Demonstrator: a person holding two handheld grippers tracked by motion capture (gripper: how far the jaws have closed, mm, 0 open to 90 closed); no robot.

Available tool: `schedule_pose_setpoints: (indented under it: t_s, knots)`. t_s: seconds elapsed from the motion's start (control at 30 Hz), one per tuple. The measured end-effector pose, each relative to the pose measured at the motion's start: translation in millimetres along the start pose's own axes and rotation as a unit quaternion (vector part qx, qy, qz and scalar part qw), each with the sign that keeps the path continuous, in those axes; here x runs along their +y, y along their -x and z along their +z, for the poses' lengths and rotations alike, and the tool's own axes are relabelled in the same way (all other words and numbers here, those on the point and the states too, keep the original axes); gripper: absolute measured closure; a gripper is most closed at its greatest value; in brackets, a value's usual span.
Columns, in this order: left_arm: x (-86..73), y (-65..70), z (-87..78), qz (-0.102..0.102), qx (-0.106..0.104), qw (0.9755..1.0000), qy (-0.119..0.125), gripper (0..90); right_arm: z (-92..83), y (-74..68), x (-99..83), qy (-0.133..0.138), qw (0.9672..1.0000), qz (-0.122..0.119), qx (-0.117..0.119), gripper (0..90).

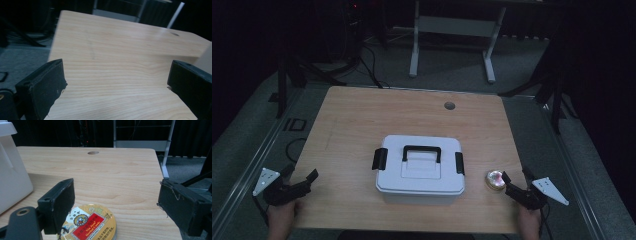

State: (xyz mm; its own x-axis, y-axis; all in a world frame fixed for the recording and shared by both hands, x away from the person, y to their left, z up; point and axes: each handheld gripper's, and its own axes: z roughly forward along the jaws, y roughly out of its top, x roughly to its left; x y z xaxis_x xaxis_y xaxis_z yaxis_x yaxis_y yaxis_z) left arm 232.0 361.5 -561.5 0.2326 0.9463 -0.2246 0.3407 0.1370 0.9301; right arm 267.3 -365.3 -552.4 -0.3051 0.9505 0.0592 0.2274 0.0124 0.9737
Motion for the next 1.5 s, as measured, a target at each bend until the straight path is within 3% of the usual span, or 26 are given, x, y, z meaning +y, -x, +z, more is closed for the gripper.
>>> schedule_pose_setpoints:
  t_s: [0.03, 0.13, 0.17, 0.23, 0.27, 0.37, 0.4, 0.43, 0.5, 0.53, 0.6, 0.63, 0.67, 0.83, 0.87, 1.0, 1.1, 1.23, 1.3, 1.33, 1.43, 1.47, 1.5]
  knots:
    - [0.7, 0.3, 1.0, 0.000, -0.003, 1.0000, -0.006, 0.9, 0.0, 0.1, 0.0, -0.001, 1.0000, 0.001, 0.001, 13.5]
    - [4.2, -0.8, 4.8, -0.006, -0.040, 0.9984, -0.038, 0.9, -0.1, 0.0, -0.2, -0.002, 1.0000, 0.003, 0.004, 13.5]
    - [6.3, -1.8, 7.5, -0.005, -0.063, 0.9961, -0.062, 0.9, -0.1, -0.1, -0.4, -0.003, 1.0000, 0.004, 0.007, 13.5]
    - [7.7, -3.8, 9.9, -0.007, -0.079, 0.9935, -0.082, 0.9, -0.1, -0.2, -0.4, -0.004, 0.9999, 0.004, 0.010, 13.4]
    - [8.4, -5.7, 11.8, -0.006, -0.092, 0.9910, -0.097, 0.9, 0.0, -0.3, -0.5, -0.005, 0.9999, 0.004, 0.012, 13.4]
    - [9.1, -9.7, 14.8, -0.006, -0.107, 0.9865, -0.124, 0.9, 0.2, -0.4, -0.7, -0.007, 0.9999, 0.004, 0.015, 13.4]
    - [9.2, -10.4, 15.1, -0.006, -0.107, 0.9860, -0.127, 0.9, 0.2, -0.6, -0.7, -0.007, 0.9999, 0.003, 0.015, 13.4]
    - [9.5, -12.0, 16.1, -0.006, -0.117, 0.9836, -0.137, 0.9, 0.2, -0.7, -0.7, -0.008, 0.9998, 0.003, 0.016, 13.4]
    - [10.2, -12.3, 17.9, 0.002, -0.117, 0.9803, -0.160, 0.9, 0.4, -1.1, -0.8, -0.009, 0.9998, 0.002, 0.017, 13.4]
    - [10.6, -12.3, 19.9, 0.011, -0.119, 0.9768, -0.177, 0.9, 0.5, -1.2, -0.9, -0.010, 0.9998, 0.002, 0.017, 13.4]
    - [11.4, -10.7, 20.9, 0.031, -0.117, 0.9736, -0.193, 0.9, 0.7, -1.3, -0.9, -0.010, 0.9998, 0.002, 0.018, 13.4]
    - [12.8, -10.1, 22.1, 0.038, -0.124, 0.9704, -0.204, 0.9, 0.7, -1.4, -1.0, -0.011, 0.9998, 0.002, 0.019, 13.4]
    - [13.3, -9.8, 22.5, 0.040, -0.125, 0.9695, -0.207, 0.9, 0.7, -1.4, -0.9, -0.011, 0.9998, 0.002, 0.020, 13.4]
    - [20.2, -4.8, 24.5, 0.093, -0.142, 0.9560, -0.240, 0.9, 0.9, -1.3, -1.1, -0.011, 0.9997, 0.003, 0.022, 13.4]
    - [21.5, -4.0, 25.2, 0.100, -0.147, 0.9515, -0.251, 0.9, 1.0, -1.3, -1.1, -0.012, 0.9997, 0.003, 0.022, 13.4]
    - [26.1, 0.6, 25.6, 0.135, -0.154, 0.9393, -0.275, 0.9, 1.0, -1.3, -1.1, -0.012, 0.9997, 0.002, 0.023, 13.5]
    - [29.7, 2.4, 25.6, 0.154, -0.161, 0.9284, -0.297, 0.9, 1.0, -1.3, -1.1, -0.012, 0.9996, 0.002, 0.024, 13.4]
    - [35.9, 5.6, 25.1, 0.190, -0.162, 0.9088, -0.335, 0.9, 1.1, -1.5, -1.1, -0.012, 0.9996, 0.002, 0.025, 13.5]
    - [38.7, 8.7, 25.5, 0.212, -0.158, 0.8967, -0.355, 0.9, 1.1, -1.3, -1.1, -0.012, 0.9996, 0.002, 0.025, 13.5]
    - [40.4, 10.5, 26.2, 0.222, -0.157, 0.8887, -0.369, 0.9, 1.0, -1.3, -1.1, -0.012, 0.9996, 0.002, 0.025, 13.5]
    - [44.3, 15.9, 28.0, 0.251, -0.156, 0.8702, -0.394, 0.8, 1.1, -1.4, -1.1, -0.012, 0.9996, 0.002, 0.025, 13.5]
    - [45.8, 17.9, 28.7, 0.261, -0.155, 0.8648, -0.400, 0.8, 1.2, -1.4, -1.1, -0.013, 0.9996, 0.003, 0.025, 13.5]
    - [47.1, 19.2, 29.4, 0.262, -0.159, 0.8610, -0.406, 0.9, 1.2, -1.4, -1.1, -0.013, 0.9996, 0.003, 0.025, 13.5]
